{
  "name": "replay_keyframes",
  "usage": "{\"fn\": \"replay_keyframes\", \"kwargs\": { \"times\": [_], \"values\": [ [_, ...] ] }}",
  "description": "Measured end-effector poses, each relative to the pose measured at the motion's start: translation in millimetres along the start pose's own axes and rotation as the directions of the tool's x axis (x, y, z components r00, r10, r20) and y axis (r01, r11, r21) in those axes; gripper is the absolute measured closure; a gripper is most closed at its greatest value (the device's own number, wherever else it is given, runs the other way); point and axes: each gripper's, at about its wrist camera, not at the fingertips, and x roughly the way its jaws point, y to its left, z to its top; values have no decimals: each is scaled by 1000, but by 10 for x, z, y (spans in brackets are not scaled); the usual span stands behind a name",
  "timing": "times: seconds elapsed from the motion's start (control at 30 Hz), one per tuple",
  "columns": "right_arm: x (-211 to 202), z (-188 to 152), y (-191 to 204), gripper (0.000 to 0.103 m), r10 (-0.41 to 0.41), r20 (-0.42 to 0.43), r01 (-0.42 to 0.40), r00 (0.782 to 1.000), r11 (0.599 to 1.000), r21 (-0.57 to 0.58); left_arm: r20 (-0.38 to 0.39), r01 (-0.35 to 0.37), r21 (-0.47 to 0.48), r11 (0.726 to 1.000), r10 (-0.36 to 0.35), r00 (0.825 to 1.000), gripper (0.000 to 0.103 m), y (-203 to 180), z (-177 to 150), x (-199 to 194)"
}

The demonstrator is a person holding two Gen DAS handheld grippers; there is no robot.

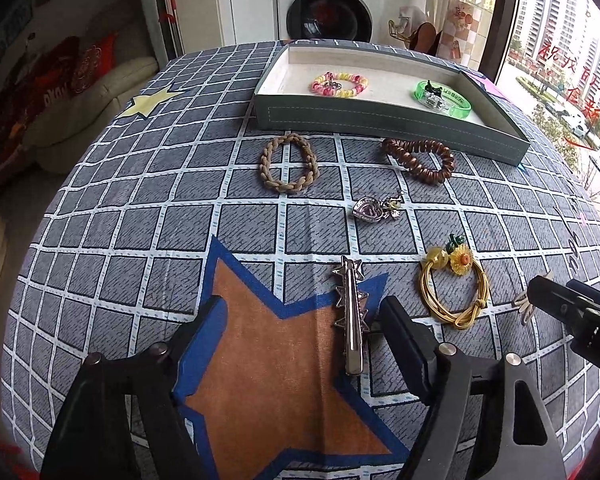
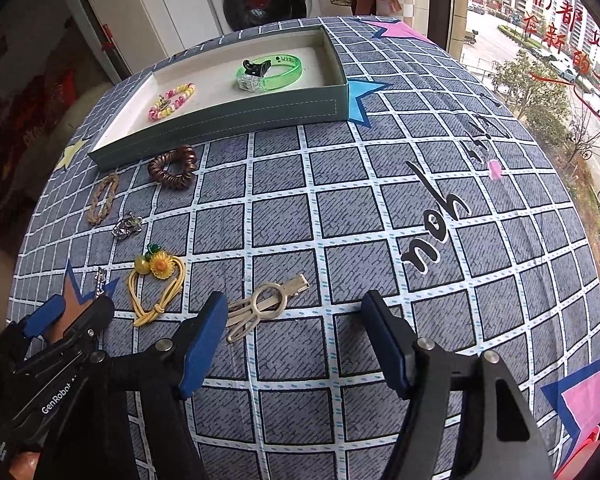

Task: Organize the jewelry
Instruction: 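Grasp the metal hair clip with the left gripper while the right grasps the keys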

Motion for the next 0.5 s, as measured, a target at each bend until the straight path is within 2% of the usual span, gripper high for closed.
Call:
{"fn": "replay_keyframes", "kwargs": {
  "times": [0.1, 0.17, 0.2, 0.33, 0.37, 0.4, 0.5],
  "values": [
    [32, 4, 86, 35, -43, 7, 43, 999, 999, -25, 1, 15, 16, 1000, -15, 1000, 27, -38, 10, -10],
    [40, -12, 153, 42, -68, 13, 69, 998, 995, -66, 4, 24, 35, 999, -24, 1000, 36, -73, 7, -22],
    [34, -21, 179, 49, -61, 17, 63, 998, 994, -84, 6, 31, 42, 999, -31, 1000, 39, -86, 7, -28],
    [13, -36, 226, 68, -31, 11, 32, 999, 992, -120, 12, 54, 72, 996, -55, 998, 72, -123, -7, -56],
    [3, -42, 230, 69, -33, 14, 35, 999, 991, -126, 13, 59, 79, 995, -61, 998, 75, -123, -12, -61],
    [-5, -43, 226, 80, -22, 15, 24, 1000, 991, -133, 12, 69, 83, 994, -71, 997, 75, -117, -18, -64],
    [-48, -44, 153, 89, 18, 15, -16, 1000, 992, -129, 18, 119, 70, 990, -121, 993, 78, -60, -41, -103]
  ]
}}
